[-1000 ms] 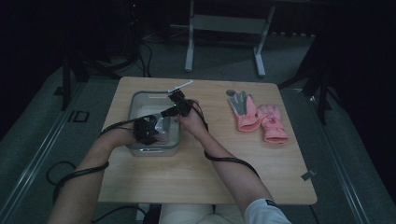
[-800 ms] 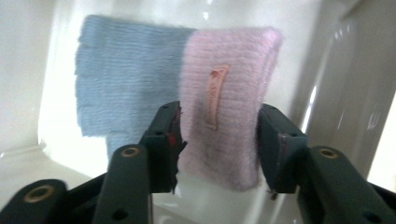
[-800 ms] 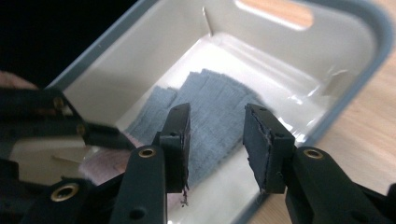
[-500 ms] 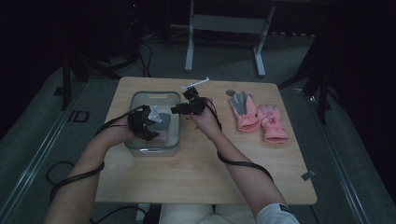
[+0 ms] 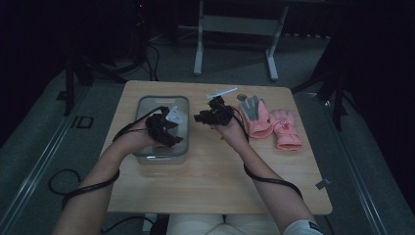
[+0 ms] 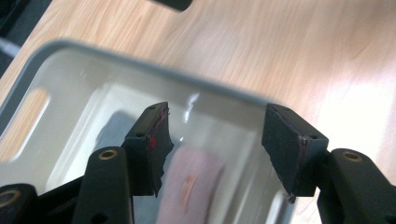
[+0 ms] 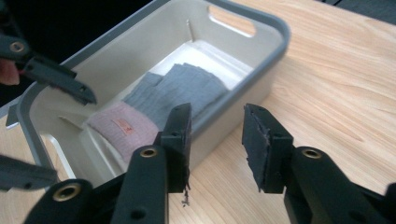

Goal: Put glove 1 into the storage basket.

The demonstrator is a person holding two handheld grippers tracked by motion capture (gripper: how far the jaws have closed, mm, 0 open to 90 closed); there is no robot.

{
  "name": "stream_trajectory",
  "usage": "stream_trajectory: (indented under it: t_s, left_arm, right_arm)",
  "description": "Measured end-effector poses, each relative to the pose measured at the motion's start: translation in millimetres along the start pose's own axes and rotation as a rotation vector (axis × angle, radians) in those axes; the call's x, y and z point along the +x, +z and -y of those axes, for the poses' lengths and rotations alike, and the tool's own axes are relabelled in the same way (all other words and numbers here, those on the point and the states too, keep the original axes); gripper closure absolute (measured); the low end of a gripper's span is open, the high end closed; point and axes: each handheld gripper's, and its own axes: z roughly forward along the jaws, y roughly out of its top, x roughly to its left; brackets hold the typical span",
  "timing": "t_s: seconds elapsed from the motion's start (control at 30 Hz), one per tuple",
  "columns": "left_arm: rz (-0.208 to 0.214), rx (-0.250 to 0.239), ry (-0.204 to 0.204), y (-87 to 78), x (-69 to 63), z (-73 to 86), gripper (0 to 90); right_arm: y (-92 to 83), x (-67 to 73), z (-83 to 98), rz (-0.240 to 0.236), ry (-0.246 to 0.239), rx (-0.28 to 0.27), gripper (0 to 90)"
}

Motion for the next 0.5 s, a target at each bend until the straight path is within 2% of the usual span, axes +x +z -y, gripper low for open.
stream_trajectory:
  t_s: [0.13, 0.23, 0.3, 0.4, 0.43, 0.47, 0.5]
  left_arm:
    - [0.017, -0.036, 0.001, 2.9, -8.5, -13.6, 41.2]
    - [0.046, -0.05, -0.011, 8.0, -13.2, -22.1, 34.6]
    - [0.1, -0.084, -0.039, 12.2, -15.2, -25.5, 28.6]
    - [0.125, -0.081, -0.047, 18.3, -17.8, -28.9, 17.5]
    - [0.14, -0.068, -0.045, 23.6, -21.2, -32.3, 17.5]
    - [0.154, -0.063, -0.043, 26.5, -23.4, -34.2, 13.6]
    - [0.154, -0.057, -0.03, 29.4, -26.4, -36.2, 12.5]
  right_arm:
    - [-15.0, -7.1, 7.5, 0.021, -0.005, -0.015, 63.2]
    - [-27.4, -14.1, 14.6, 0.04, -0.002, -0.025, 63.3]
    - [-35.2, -19.2, 19.8, 0.048, 0.007, -0.033, 64.5]
    - [-41.9, -24.2, 25.6, 0.072, 0.005, -0.047, 65.0]
    - [-44.8, -27.0, 28.7, 0.071, 0.011, -0.05, 65.0]
    - [-49.1, -31.3, 34.1, 0.079, 0.014, -0.052, 65.0]
    - [-51.5, -33.3, 36.7, 0.087, 0.015, -0.052, 65.0]
